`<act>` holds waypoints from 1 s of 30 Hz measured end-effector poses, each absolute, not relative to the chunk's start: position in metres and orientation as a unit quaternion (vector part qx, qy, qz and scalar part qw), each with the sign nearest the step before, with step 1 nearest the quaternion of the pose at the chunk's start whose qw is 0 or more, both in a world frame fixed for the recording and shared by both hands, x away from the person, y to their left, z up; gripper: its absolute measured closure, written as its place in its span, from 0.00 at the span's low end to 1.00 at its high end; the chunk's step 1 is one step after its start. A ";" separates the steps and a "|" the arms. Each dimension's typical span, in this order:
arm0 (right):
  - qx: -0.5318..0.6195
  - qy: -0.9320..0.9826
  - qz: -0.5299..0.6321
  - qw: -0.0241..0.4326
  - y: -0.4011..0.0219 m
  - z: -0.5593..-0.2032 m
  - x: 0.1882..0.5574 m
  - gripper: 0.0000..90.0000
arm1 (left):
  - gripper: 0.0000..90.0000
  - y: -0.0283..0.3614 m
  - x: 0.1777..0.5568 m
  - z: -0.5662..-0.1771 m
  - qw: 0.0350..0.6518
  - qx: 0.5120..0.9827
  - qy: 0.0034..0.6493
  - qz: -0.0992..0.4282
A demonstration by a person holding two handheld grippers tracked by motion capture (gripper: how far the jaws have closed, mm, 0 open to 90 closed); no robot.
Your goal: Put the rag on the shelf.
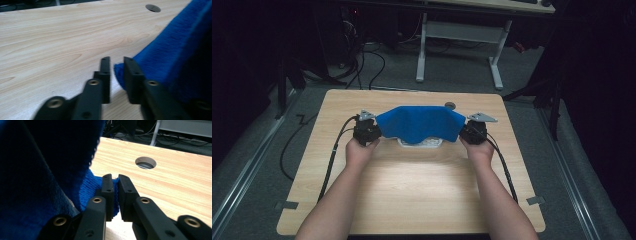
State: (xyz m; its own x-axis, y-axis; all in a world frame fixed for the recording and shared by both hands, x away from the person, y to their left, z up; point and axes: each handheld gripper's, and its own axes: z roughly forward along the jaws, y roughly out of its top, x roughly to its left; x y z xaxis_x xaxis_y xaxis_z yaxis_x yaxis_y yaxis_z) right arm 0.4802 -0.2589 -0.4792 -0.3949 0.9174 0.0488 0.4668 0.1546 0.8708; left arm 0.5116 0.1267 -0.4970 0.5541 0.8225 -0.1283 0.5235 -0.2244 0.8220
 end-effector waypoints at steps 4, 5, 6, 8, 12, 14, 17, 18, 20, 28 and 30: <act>0.496 0.708 0.428 0.264 -0.264 -0.478 0.476 0.82 | 0.74 0.133 0.508 -0.495 0.446 0.752 0.453 0.176; 0.499 0.706 0.429 0.263 -0.266 -0.477 0.476 0.80 | 0.72 0.135 0.508 -0.494 0.447 0.749 0.456 0.176; 0.500 0.705 0.429 0.264 -0.268 -0.476 0.475 0.79 | 0.71 0.138 0.506 -0.494 0.450 0.745 0.460 0.176; 0.502 0.703 0.427 0.268 -0.271 -0.474 0.473 0.77 | 0.68 0.142 0.504 -0.494 0.449 0.742 0.463 0.181; 0.502 0.695 0.433 0.278 -0.276 -0.468 0.467 0.75 | 0.67 0.151 0.499 -0.492 0.453 0.735 0.467 0.192; 0.503 0.693 0.434 0.281 -0.278 -0.466 0.465 0.75 | 0.67 0.154 0.497 -0.491 0.453 0.733 0.469 0.194; 0.504 0.692 0.432 0.284 -0.281 -0.465 0.462 0.74 | 0.67 0.158 0.495 -0.490 0.453 0.732 0.468 0.200; 0.504 0.691 0.433 0.284 -0.283 -0.464 0.461 0.74 | 0.67 0.159 0.494 -0.489 0.453 0.732 0.468 0.200; 0.503 0.693 0.430 0.286 -0.284 -0.463 0.459 0.74 | 0.67 0.160 0.493 -0.488 0.452 0.732 0.468 0.202; 0.496 0.694 0.430 0.295 -0.287 -0.457 0.453 0.73 | 0.66 0.165 0.487 -0.486 0.455 0.729 0.469 0.206; 0.493 0.695 0.430 0.298 -0.287 -0.455 0.451 0.73 | 0.66 0.166 0.486 -0.486 0.455 0.728 0.469 0.207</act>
State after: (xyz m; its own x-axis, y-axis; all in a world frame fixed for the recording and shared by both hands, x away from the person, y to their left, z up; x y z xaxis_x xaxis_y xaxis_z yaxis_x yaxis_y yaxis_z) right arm 0.4510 -0.2871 -0.4547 -0.3359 0.9419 0.0105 0.4297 0.1432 0.8916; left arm 0.4856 0.1662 -0.4857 0.4735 0.8718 -0.1257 0.4950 -0.1453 0.8566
